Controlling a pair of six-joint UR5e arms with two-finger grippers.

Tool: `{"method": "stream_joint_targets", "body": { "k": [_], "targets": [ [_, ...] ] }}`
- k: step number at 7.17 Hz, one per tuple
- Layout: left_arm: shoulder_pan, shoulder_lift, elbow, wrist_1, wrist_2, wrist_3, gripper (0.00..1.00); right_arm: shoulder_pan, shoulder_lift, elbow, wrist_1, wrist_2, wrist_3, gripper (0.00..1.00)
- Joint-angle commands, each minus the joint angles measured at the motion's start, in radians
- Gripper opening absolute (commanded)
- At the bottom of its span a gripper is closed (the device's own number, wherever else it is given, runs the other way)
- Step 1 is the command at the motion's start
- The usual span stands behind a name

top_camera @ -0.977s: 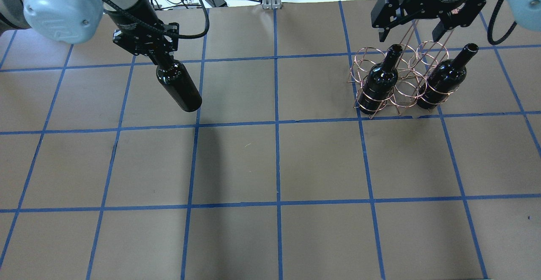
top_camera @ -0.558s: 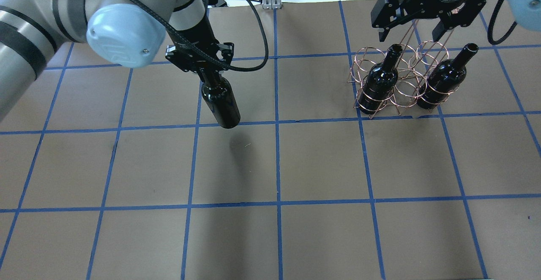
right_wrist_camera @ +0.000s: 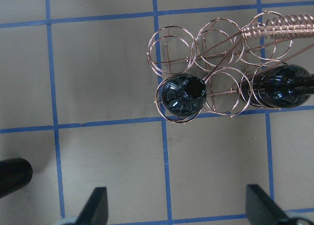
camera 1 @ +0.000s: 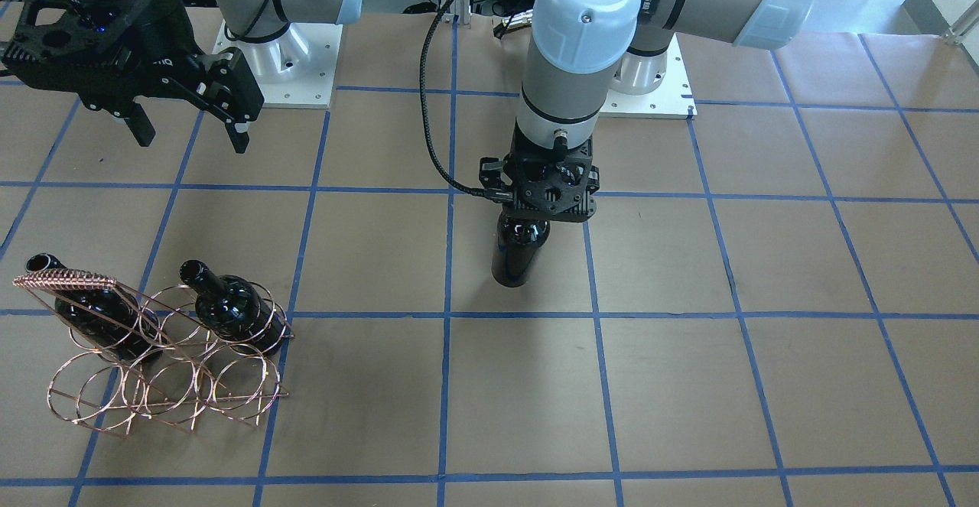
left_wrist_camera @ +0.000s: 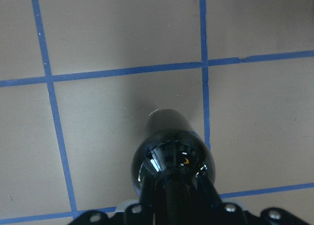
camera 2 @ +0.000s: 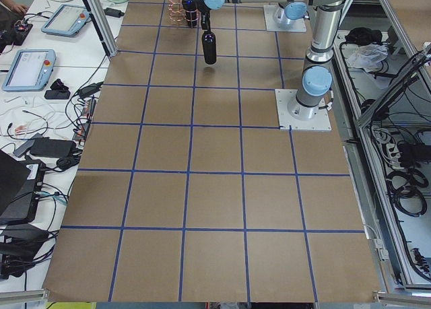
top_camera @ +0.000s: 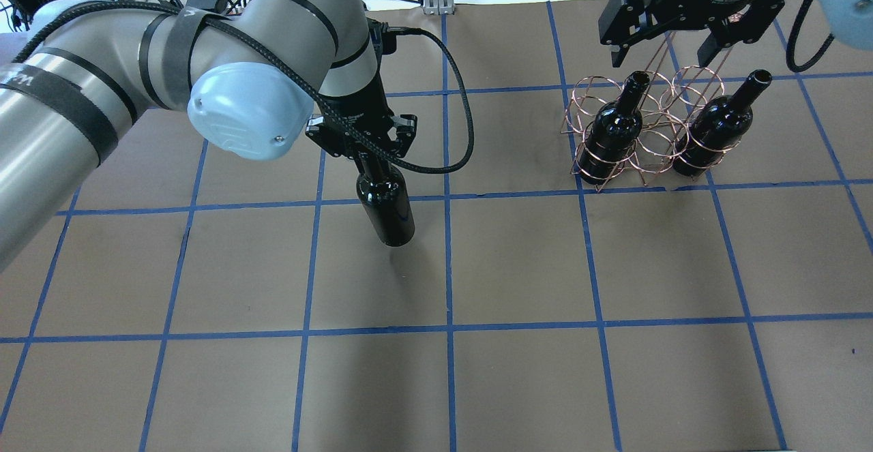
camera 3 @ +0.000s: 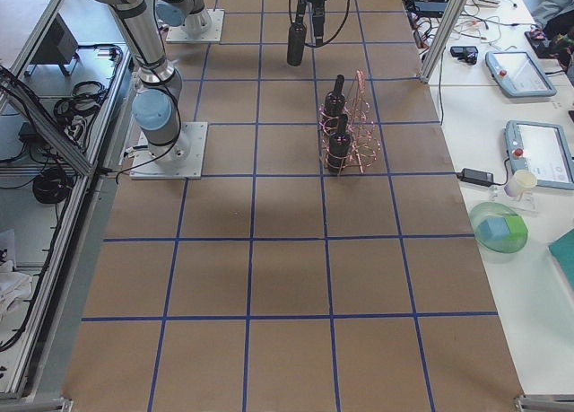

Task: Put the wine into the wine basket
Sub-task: 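Carry the bottle with the left gripper toward the table center and stand it upright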

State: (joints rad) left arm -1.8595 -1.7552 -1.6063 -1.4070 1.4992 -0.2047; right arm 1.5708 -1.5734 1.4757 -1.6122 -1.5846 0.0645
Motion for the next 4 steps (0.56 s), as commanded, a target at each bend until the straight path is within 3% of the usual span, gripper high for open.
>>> {"method": "stream_joint_targets", "body": {
  "k": [1, 4],
  "targets": [
    [-0.015, -0.003, -0.014, 0.017, -0.017, -0.002, 0.0, 0.0, 0.0, 0.0, 0.0, 0.0, 0.0, 1.0],
    [-0.038, -0.003, -0.034, 0.04, -0.01, -0.004, 0.0, 0.002, 0.0, 0.0, 0.0, 0.0, 0.0, 1.0]
  ]
}}
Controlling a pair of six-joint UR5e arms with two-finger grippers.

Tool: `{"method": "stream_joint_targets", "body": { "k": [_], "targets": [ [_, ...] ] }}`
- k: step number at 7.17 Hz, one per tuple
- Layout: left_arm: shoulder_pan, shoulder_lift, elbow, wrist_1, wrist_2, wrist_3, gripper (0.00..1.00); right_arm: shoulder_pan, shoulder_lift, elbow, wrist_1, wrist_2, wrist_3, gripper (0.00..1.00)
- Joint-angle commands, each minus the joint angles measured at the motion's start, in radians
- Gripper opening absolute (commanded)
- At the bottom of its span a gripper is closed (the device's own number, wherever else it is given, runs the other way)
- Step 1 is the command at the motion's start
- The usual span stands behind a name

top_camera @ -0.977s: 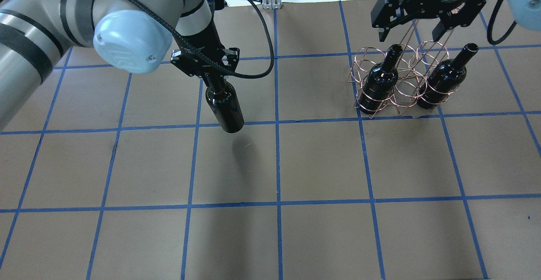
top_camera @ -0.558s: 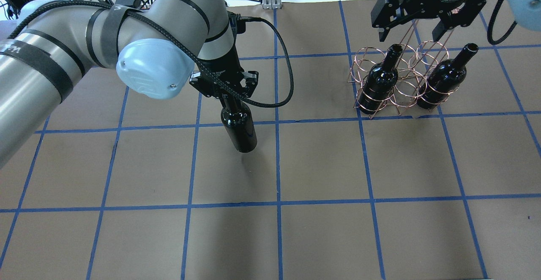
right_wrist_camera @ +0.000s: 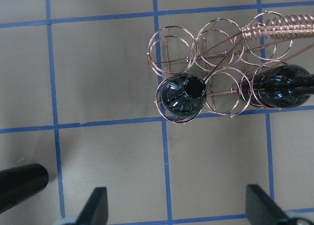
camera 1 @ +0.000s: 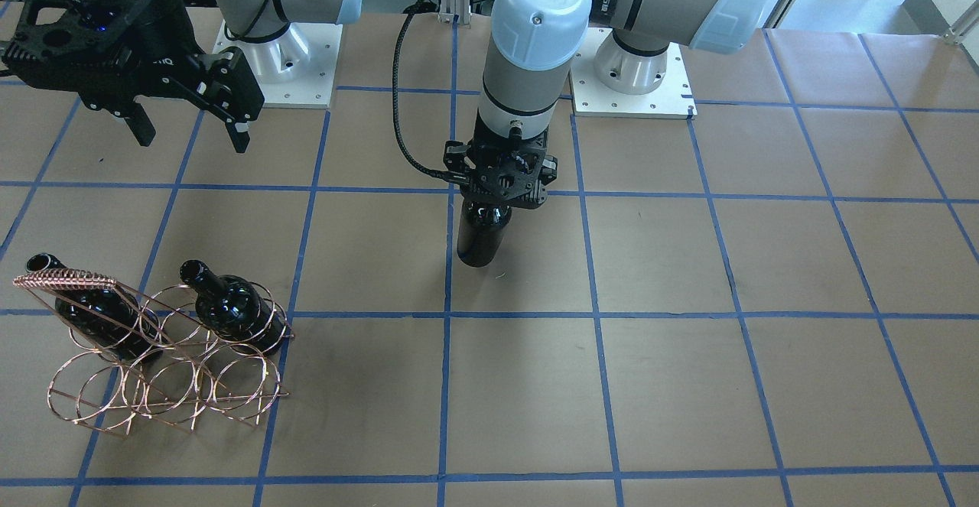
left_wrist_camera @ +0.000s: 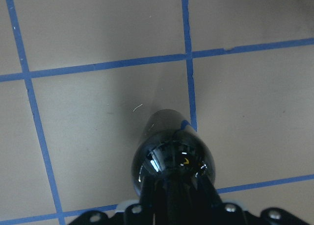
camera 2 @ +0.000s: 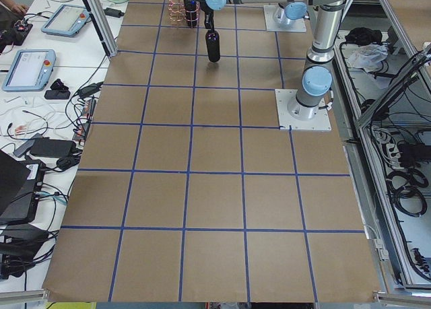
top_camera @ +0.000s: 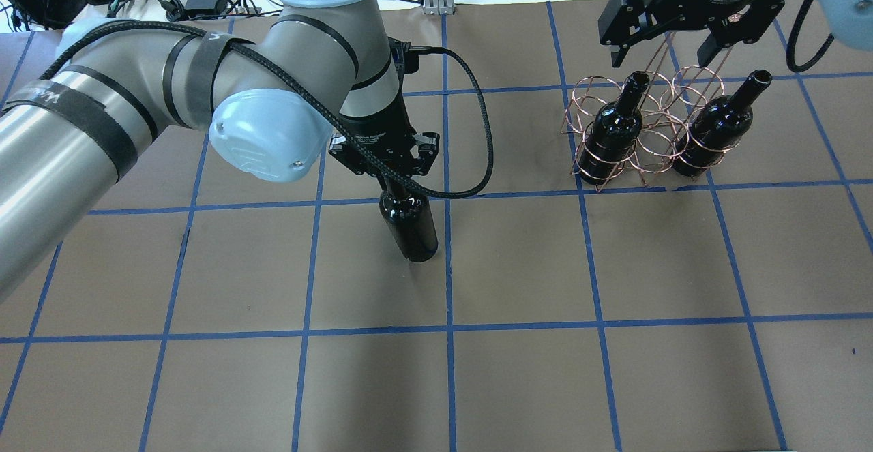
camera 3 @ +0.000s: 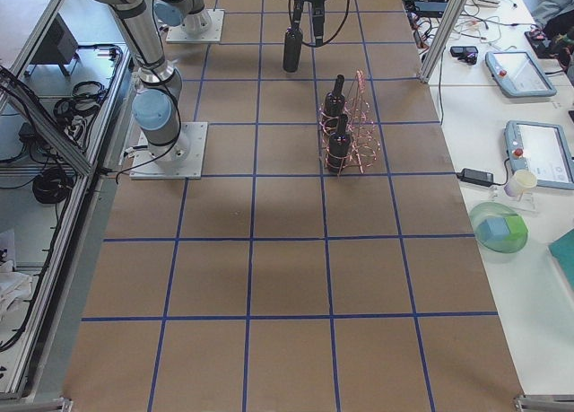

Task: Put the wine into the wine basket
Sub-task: 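Carry the bottle with the left gripper toward the table center and stand it upright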

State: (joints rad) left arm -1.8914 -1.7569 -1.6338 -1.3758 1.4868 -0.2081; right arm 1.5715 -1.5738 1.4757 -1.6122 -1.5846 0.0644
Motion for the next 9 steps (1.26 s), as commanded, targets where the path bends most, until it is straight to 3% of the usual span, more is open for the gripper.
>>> {"method": "stream_joint_targets", "body": {
  "k": [1, 9],
  "targets": [
    [-0.017, 0.0, -0.006, 0.029, 0.006, -0.001, 0.0, 0.001, 0.0, 0.0, 0.0, 0.002, 0.0, 1.0],
    [-0.046, -0.007, -0.021, 0.046, 0.055, 0.001, 0.0, 0.001, 0.0, 0.0, 0.0, 0.0, 0.0, 1.0]
  ]
}}
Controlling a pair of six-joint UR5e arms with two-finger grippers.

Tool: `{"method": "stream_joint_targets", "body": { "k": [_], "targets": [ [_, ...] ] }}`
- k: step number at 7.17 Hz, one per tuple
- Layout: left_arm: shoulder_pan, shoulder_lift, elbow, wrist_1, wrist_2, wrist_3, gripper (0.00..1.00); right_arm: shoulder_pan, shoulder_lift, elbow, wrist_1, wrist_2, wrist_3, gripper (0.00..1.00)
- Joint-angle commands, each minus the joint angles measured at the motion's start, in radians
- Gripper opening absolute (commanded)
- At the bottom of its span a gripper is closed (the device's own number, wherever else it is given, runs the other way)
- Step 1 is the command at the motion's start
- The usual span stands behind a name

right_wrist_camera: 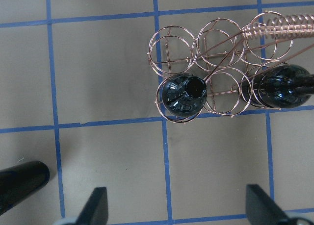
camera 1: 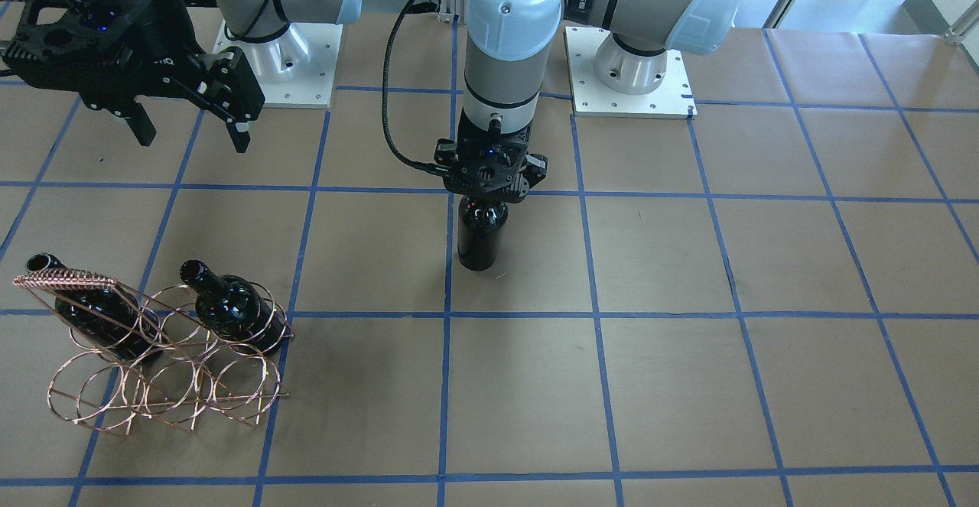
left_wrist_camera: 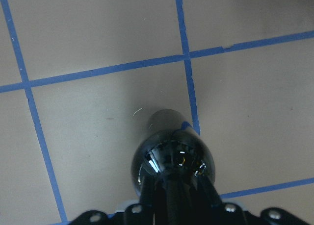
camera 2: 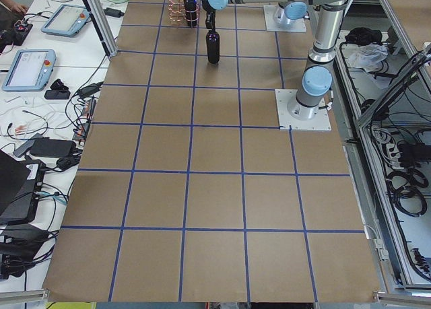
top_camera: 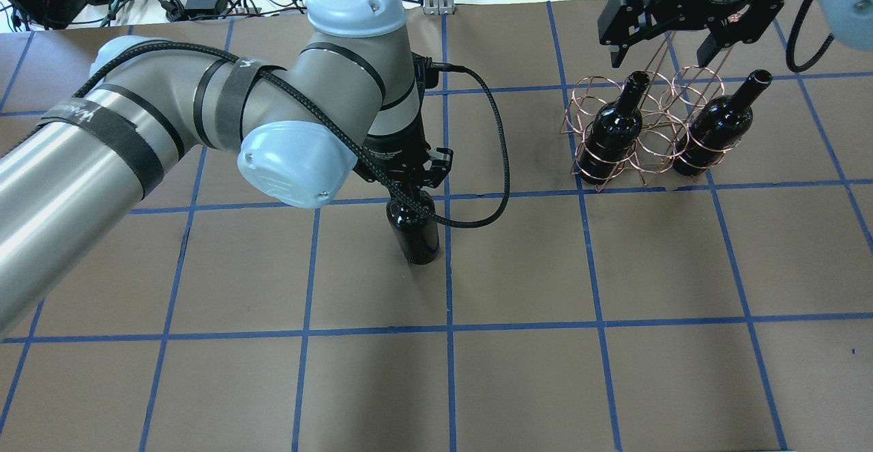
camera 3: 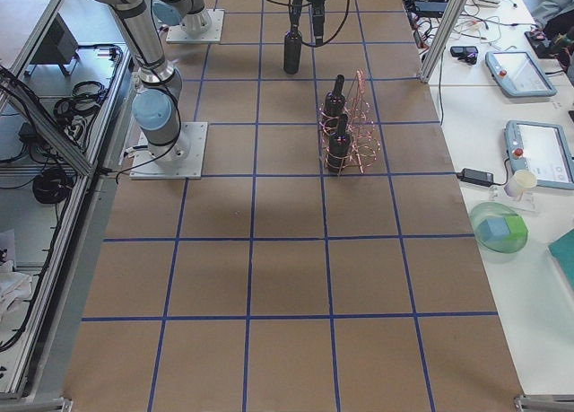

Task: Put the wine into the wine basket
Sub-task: 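Carry the bottle with the left gripper toward the table center and stand it upright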

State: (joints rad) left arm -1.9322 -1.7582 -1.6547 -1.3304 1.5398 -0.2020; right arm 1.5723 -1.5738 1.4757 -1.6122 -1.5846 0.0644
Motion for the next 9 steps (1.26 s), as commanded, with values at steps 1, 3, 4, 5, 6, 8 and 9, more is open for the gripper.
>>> {"method": "stream_joint_targets", "body": {
  "k": [1, 3, 4, 5, 6, 8, 9],
  "targets": [
    [-0.007, -0.006, 0.0, 0.0, 0.0, -0.005, 0.0, 0.0, 0.0, 0.0, 0.0, 0.0, 0.0, 1.0],
    [-0.007, -0.007, 0.0, 0.0, -0.001, -0.004, 0.0, 0.0, 0.0, 0.0, 0.0, 0.0, 0.0, 1.0],
    [-0.007, -0.009, 0.0, 0.0, -0.003, -0.005, 0.03, 0.0, 0.0, 0.0, 0.0, 0.0, 0.0, 1.0],
    [-0.007, -0.009, 0.0, 0.002, -0.004, -0.002, 0.25, 0.0, 0.0, 0.0, 0.0, 0.0, 0.0, 1.0],
    [-0.007, -0.009, 0.0, 0.002, -0.007, -0.002, 0.56, 0.0, 0.0, 0.0, 0.0, 0.0, 0.0, 1.0],
    [-0.007, -0.006, 0.001, 0.003, -0.003, -0.008, 1.0, 0.0, 0.0, 0.0, 0.0, 0.0, 0.0, 1.0],
    [-0.004, 0.005, 0.013, -0.009, 0.005, 0.004, 1.0, 0.0, 0.0, 0.0, 0.0, 0.0, 0.0, 1.0]
  ]
}}
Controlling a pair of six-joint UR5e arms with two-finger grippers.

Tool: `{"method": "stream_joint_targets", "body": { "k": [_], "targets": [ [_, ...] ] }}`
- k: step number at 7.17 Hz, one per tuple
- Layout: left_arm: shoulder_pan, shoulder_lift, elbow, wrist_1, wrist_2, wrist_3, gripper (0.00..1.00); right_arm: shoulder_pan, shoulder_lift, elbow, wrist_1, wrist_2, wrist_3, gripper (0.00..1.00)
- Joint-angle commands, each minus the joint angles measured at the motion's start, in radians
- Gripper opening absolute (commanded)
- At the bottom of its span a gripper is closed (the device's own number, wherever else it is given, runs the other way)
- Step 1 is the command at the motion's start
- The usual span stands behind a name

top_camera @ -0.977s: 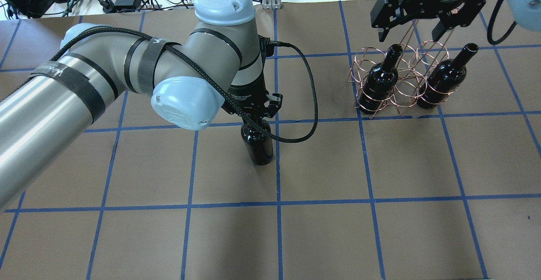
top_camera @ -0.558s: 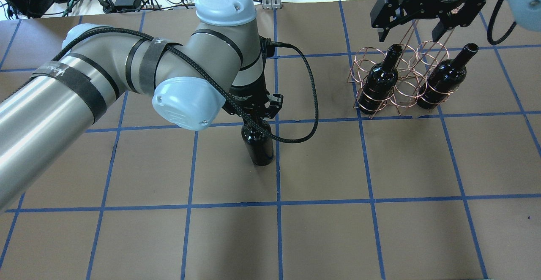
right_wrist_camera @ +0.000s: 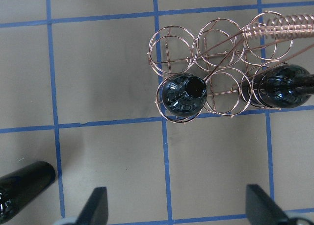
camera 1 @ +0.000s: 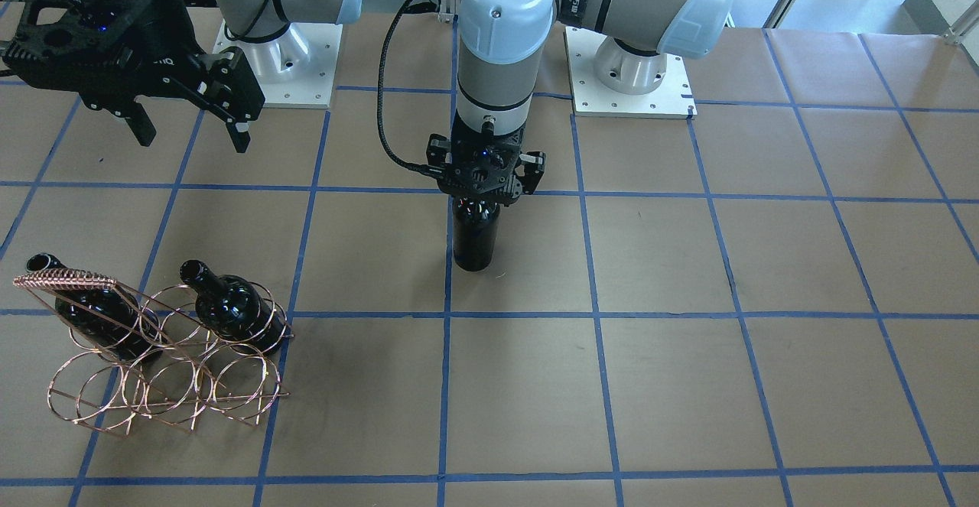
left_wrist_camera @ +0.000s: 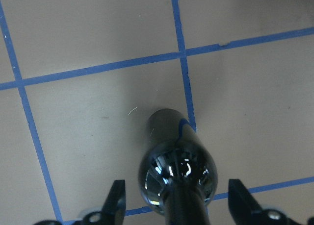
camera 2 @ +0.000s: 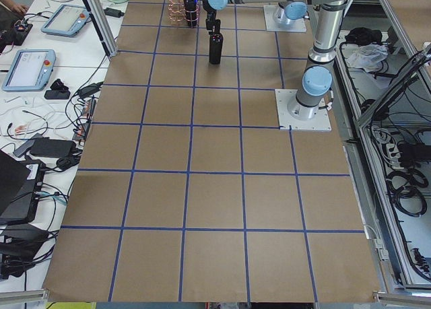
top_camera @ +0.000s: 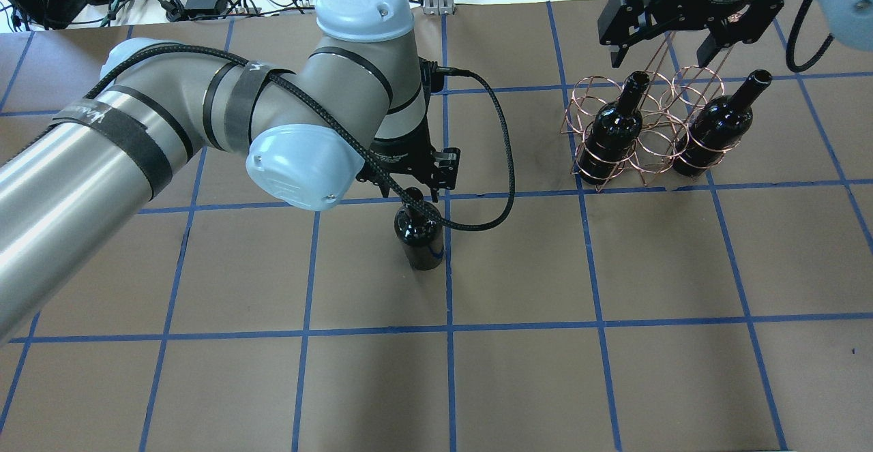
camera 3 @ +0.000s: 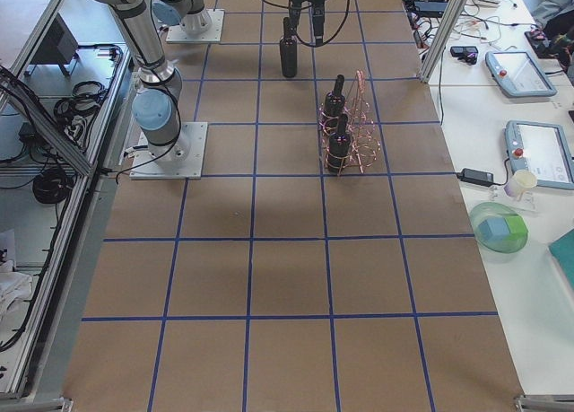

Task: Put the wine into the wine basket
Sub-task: 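Open the left gripper and withdraw it while the right arm moves toward the bottle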

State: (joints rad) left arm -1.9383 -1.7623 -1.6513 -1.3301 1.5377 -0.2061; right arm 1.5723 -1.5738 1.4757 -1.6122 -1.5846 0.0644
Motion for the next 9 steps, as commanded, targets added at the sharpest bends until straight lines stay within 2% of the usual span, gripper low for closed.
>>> {"method": "stream_joint_targets", "body": {
  "k": [1, 3, 4, 5, 6, 7, 9],
  "targets": [
    [0.007, 0.02, 0.022, -0.03, 0.006, 0.002, 1.0, 0.0, 0.0, 0.0, 0.0, 0.0, 0.0, 1.0],
    [0.021, 0.038, 0.108, -0.111, -0.001, 0.002, 1.0, 0.003, -0.002, 0.0, 0.0, 0.003, 0.006, 1.0],
    [0.053, 0.043, 0.18, -0.195, 0.002, 0.002, 1.0, 0.008, 0.006, -0.003, -0.032, 0.068, 0.011, 1.0],
    [0.117, 0.055, 0.232, -0.242, -0.004, 0.002, 1.0, 0.018, 0.012, -0.003, -0.057, 0.087, 0.014, 1.0],
    [0.189, 0.07, 0.255, -0.265, -0.001, 0.039, 1.0, 0.044, 0.014, -0.008, -0.055, 0.054, 0.02, 1.0],
    [0.276, 0.093, 0.257, -0.267, -0.004, 0.119, 1.0, 0.096, 0.03, -0.011, -0.058, 0.051, 0.11, 1.0],
    [0.416, 0.133, 0.26, -0.282, 0.007, 0.203, 1.0, 0.287, 0.113, -0.028, -0.106, -0.042, 0.291, 1.0]
  ]
}}
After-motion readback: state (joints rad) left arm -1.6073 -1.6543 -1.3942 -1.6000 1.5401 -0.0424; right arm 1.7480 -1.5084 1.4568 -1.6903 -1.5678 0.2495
